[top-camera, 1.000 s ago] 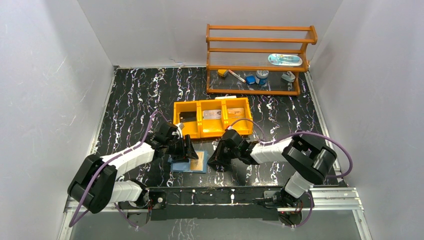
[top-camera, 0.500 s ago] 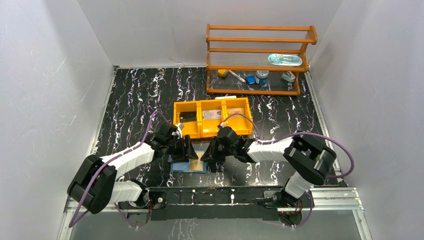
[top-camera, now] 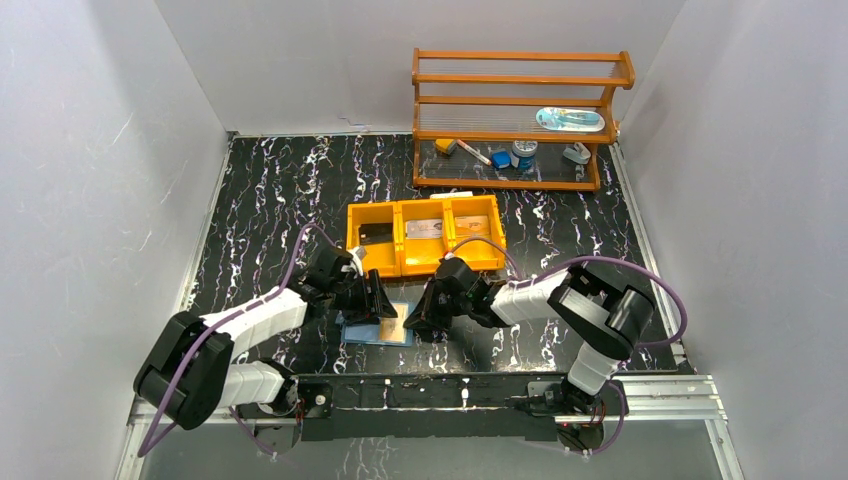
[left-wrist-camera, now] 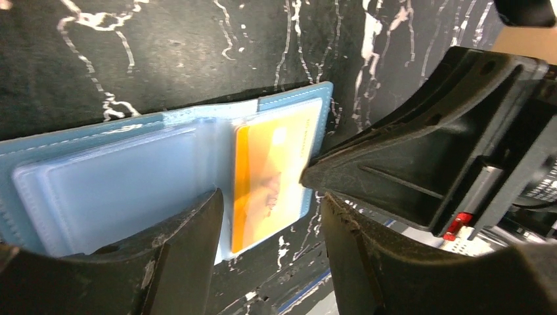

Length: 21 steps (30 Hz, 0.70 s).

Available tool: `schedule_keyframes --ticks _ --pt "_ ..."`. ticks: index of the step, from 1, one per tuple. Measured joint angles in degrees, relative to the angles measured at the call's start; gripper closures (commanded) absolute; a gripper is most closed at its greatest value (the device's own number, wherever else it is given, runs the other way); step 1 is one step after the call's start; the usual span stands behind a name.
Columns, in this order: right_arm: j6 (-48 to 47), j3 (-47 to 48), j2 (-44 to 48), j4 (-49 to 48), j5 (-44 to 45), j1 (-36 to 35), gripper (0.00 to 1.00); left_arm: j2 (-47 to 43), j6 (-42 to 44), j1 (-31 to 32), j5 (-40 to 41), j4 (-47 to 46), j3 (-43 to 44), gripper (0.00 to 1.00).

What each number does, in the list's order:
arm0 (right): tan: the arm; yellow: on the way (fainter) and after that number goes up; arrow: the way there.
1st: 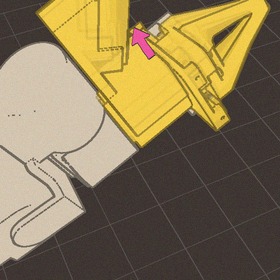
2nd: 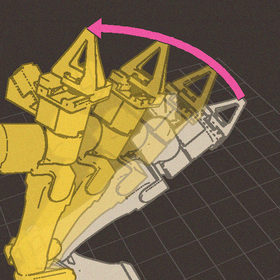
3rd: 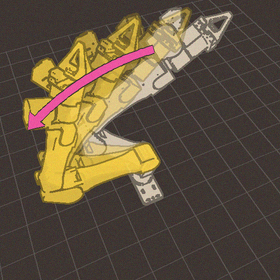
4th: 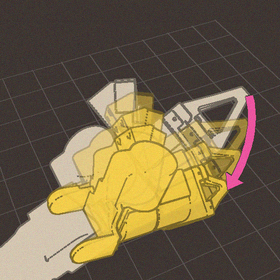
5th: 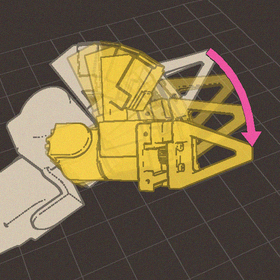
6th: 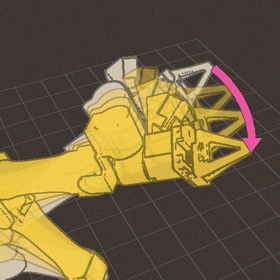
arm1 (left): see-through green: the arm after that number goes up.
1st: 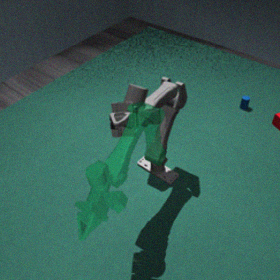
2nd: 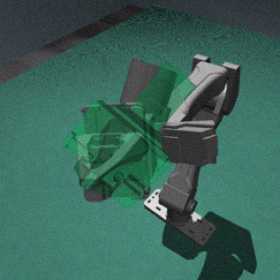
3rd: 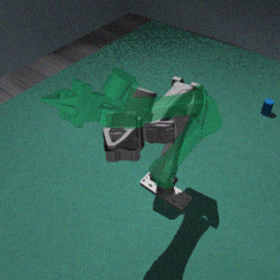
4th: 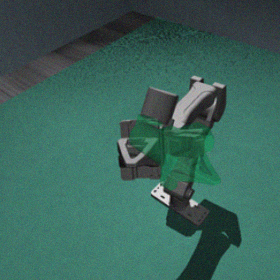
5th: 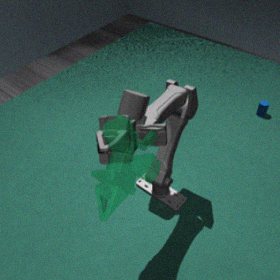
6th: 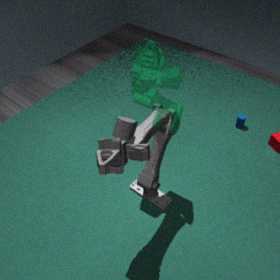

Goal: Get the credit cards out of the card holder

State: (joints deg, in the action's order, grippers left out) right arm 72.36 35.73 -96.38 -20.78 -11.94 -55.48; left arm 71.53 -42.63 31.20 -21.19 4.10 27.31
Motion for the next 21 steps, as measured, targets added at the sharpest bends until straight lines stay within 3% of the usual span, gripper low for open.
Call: schedule_keyframes --ticks 13,19,21 --pt "1.3 -0.7 0.0 -0.4 -0.7 0.4 0.88 1.0 -5.1 -3.4 -6.4 -13.5 -7.7 0.78" --pt "1.4 -0.7 -0.4 -0.8 -1.8 0.9 0.88 0.6 -5.7 -4.4 -6.4 -15.2 -9.4 0.98" --pt "1.4 -0.7 -0.5 -0.9 -2.3 1.1 0.88 0.1 -5.8 -4.4 -6.0 -15.2 -9.7 1.0"
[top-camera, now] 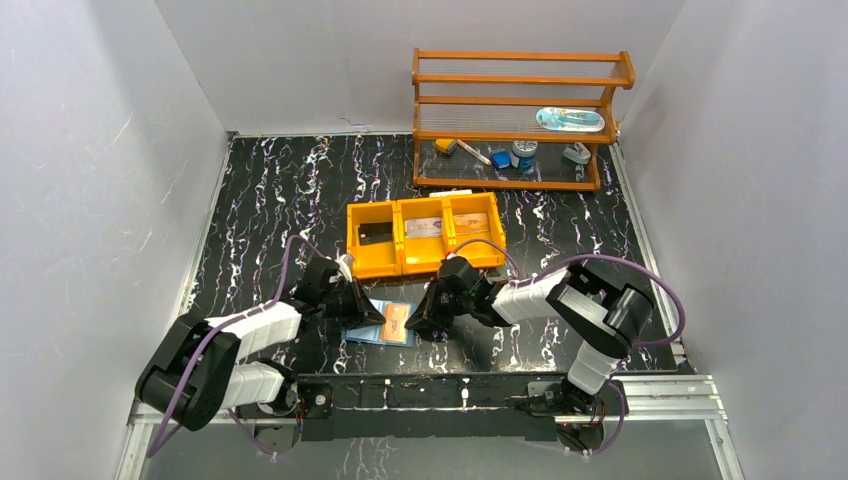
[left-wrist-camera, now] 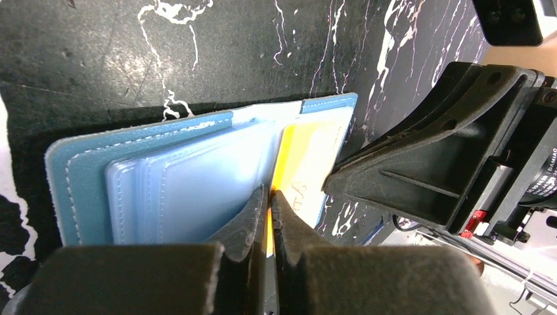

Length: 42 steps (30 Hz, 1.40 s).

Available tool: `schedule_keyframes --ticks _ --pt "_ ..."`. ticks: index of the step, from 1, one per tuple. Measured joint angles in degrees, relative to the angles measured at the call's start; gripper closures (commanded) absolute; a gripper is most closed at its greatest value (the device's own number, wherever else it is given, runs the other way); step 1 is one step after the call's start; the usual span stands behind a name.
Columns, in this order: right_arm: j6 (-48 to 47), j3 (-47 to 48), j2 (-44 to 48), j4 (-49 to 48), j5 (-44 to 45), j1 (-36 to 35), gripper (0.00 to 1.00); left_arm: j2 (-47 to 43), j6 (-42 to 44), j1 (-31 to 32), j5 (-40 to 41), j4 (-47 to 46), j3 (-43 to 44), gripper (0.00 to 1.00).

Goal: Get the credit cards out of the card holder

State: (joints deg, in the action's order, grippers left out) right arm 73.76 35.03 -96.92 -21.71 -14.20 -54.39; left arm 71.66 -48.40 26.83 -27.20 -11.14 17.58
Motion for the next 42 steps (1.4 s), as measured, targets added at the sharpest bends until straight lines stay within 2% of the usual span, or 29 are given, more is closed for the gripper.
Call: schedule_keyframes --ticks 6,12,13,16,17,29,31,33,42 --pt "-0.4 0.0 -0.2 -0.3 -0.9 0.4 0.83 -1.6 0.0 0.1 0.8 0.8 -0.3 1.0" --pt "-3.9 2.3 0.6 4.0 -0.6 0.2 0.68 -2.8 -0.2 0.9 1.2 2.4 -0.3 1.0" --pt "-4.6 2.8 0.8 5.0 -0.4 0.0 0.68 -3.1 -0.4 1.2 1.0 2.9 -0.3 1.0" --pt "-7.3 4.8 1.3 9.6 1.0 -0.4 0.96 -4.7 -1.6 2.0 0.7 4.7 -0.4 1.0" --pt "-8.2 5.1 1.3 10.8 1.6 -0.5 1.0 -5.4 -1.8 2.0 0.6 5.2 -0.4 1.0" --pt "-7.9 3.4 4.8 13.1 6.8 -1.6 1.0 -9.0 0.8 3.0 0.2 11.4 1.9 1.0" --pt "-7.7 3.4 4.8 13.0 6.8 -1.6 1.0 -9.2 0.9 3.0 0.2 12.0 1.9 0.77" --pt "-7.4 3.3 4.7 12.9 6.8 -1.6 1.0 -9.5 0.9 3.0 0.4 12.3 1.9 0.66" --pt "-4.3 1.1 4.7 9.2 6.4 -1.6 1.0 -6.3 -1.7 3.0 -0.8 7.3 1.9 0.6"
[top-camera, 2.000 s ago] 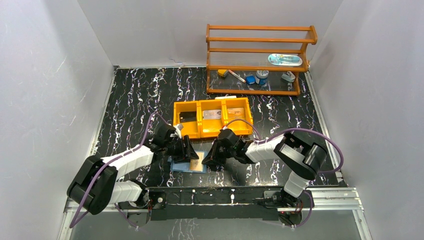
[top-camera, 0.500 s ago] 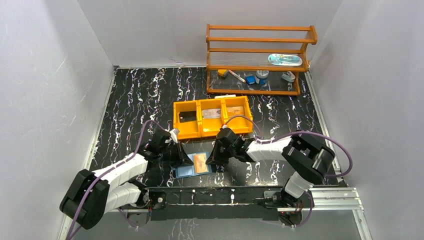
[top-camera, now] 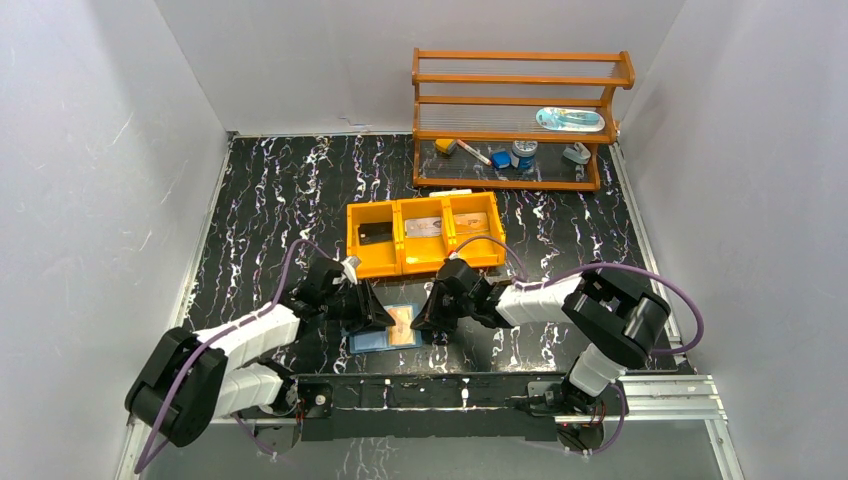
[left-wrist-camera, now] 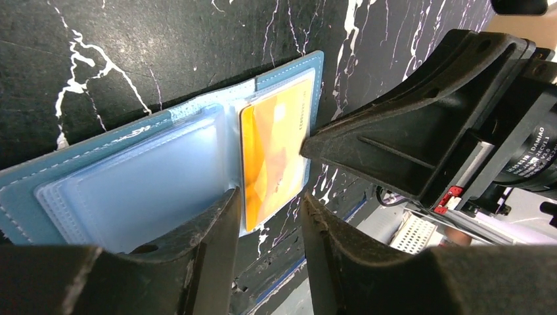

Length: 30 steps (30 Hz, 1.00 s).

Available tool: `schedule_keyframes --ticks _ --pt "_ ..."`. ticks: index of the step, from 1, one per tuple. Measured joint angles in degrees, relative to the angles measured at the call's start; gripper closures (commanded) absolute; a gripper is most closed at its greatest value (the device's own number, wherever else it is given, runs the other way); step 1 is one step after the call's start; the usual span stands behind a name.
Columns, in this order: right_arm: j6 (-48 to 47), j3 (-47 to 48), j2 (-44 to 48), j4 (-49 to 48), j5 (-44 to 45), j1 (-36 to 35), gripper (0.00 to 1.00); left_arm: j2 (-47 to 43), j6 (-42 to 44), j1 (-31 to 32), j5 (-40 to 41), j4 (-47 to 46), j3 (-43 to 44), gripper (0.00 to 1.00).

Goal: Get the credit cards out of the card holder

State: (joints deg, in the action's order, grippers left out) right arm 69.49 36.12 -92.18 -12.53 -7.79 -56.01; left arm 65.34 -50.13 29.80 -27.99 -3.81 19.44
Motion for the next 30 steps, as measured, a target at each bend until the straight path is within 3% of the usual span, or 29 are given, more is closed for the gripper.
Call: schedule_keyframes --ticks 8,14,20,30 --pt "1.7 -1.4 0.0 -2.6 -0.3 0.0 1.0 4.0 -2.4 0.0 -2.7 -4.9 -1.4 0.58" --pt "2.3 -1.7 -0.1 -3.2 -0.4 0.0 1.0 2.2 -2.4 0.0 -1.0 -4.7 -2.6 0.58" --pt "3.1 -2.3 -0.4 -4.7 -1.4 0.1 1.0 3.6 -2.4 -0.1 -1.3 -6.8 -3.6 0.74" --pt "3.8 -2.9 -0.7 -6.1 -2.0 0.4 1.0 4.2 -2.0 -0.4 0.0 -5.6 -3.5 0.88"
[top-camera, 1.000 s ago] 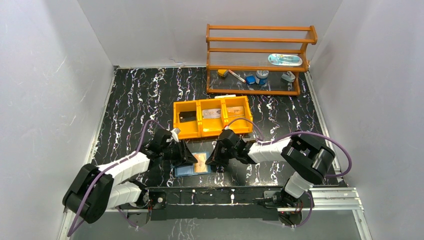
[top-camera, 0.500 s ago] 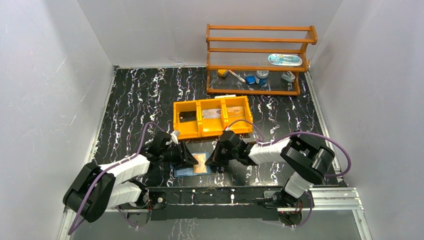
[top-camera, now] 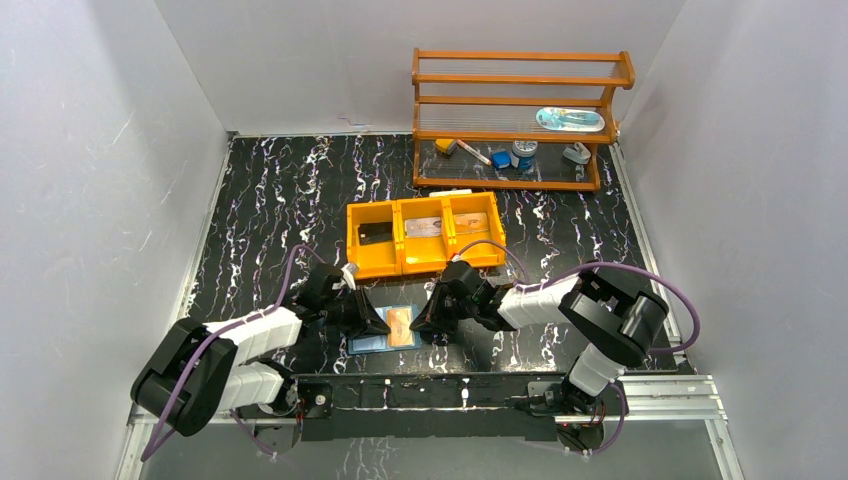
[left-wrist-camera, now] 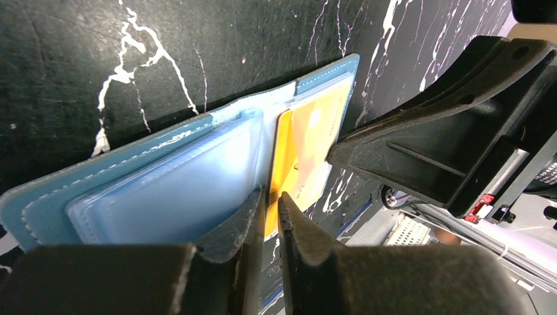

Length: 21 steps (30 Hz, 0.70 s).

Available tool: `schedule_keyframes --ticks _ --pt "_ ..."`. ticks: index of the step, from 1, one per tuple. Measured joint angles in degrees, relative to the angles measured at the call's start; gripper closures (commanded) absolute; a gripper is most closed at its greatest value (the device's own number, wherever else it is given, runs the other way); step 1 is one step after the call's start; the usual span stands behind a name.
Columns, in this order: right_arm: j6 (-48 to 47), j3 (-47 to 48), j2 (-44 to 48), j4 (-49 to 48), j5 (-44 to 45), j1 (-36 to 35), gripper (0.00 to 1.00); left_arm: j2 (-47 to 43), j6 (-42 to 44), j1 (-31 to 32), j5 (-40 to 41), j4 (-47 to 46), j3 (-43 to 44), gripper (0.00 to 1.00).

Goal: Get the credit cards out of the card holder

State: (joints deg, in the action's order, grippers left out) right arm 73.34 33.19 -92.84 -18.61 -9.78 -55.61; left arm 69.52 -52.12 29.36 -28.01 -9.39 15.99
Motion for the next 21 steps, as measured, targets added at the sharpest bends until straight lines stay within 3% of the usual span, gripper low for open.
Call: schedule_keyframes --ticks 13,17,21 --pt "0.0 -0.1 -0.4 -0.9 -1.2 0.4 1.0 0.9 -0.8 0.0 -0.7 -1.4 -0.1 0.78" --pt "-0.2 -0.1 -0.4 -0.9 -1.3 0.5 1.0 1.8 -0.6 -0.4 -2.3 -2.9 -0.2 0.79" --pt "-0.9 -0.1 -0.4 -0.8 -1.6 1.0 1.0 3.4 0.1 -0.7 -4.0 -4.8 -0.3 0.87"
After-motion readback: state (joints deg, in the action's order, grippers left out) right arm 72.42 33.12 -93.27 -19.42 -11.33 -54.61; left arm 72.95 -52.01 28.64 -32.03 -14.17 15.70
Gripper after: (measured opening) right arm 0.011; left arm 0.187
